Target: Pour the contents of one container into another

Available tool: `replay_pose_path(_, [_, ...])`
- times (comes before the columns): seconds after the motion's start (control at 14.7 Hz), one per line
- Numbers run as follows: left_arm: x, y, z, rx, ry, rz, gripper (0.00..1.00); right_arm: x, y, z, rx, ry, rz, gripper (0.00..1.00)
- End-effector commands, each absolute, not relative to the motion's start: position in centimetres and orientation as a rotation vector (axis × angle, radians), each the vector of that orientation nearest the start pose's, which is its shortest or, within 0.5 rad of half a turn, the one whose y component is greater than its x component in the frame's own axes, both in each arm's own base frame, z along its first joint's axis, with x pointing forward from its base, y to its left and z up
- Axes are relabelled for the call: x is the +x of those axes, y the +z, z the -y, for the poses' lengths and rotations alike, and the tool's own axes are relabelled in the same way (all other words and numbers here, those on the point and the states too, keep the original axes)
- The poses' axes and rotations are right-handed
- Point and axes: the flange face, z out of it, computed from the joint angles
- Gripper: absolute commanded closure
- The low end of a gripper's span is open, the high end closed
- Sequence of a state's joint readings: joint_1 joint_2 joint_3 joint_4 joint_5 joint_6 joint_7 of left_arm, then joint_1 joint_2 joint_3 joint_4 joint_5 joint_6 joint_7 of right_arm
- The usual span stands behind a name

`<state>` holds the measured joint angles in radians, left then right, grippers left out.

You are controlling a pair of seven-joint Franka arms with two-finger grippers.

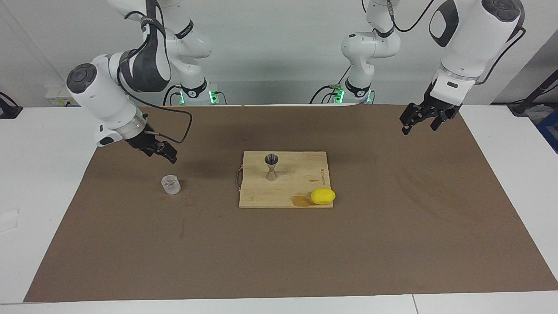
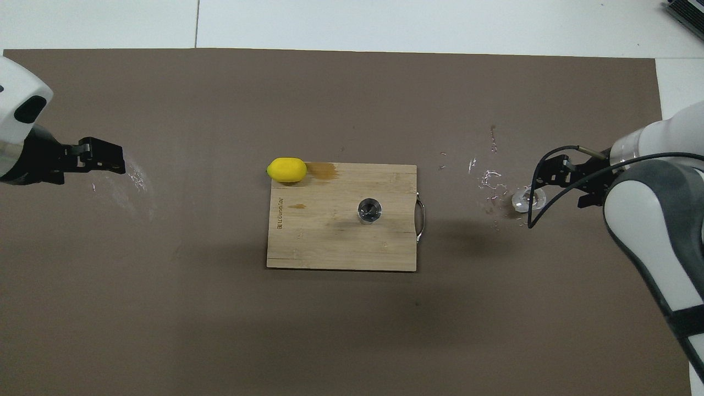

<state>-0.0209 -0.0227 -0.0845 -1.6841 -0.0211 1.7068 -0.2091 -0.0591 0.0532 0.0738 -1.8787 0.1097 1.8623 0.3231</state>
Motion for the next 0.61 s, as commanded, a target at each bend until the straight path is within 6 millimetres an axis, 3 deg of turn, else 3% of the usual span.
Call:
replay_pose_path(0.0, [54.7,59.6,5.7,-3.139,-0.057,0.188,0.0,56.1,50.0,-5.1,-3.093,0.077,-0.348,0.0])
replay_pose_path(0.2, [54.7,59.6,5.8,-3.141,-0.057,0.184,0.0,55.5,52.9,-7.2,-3.11,0.075,-0.28,0.0])
replay_pose_path(0.54, [54.7,59.6,5.7,-3.139,-0.057,0.186,0.0,55.9,59.6,-7.2,-3.166,-0.017,-0.249,0.0])
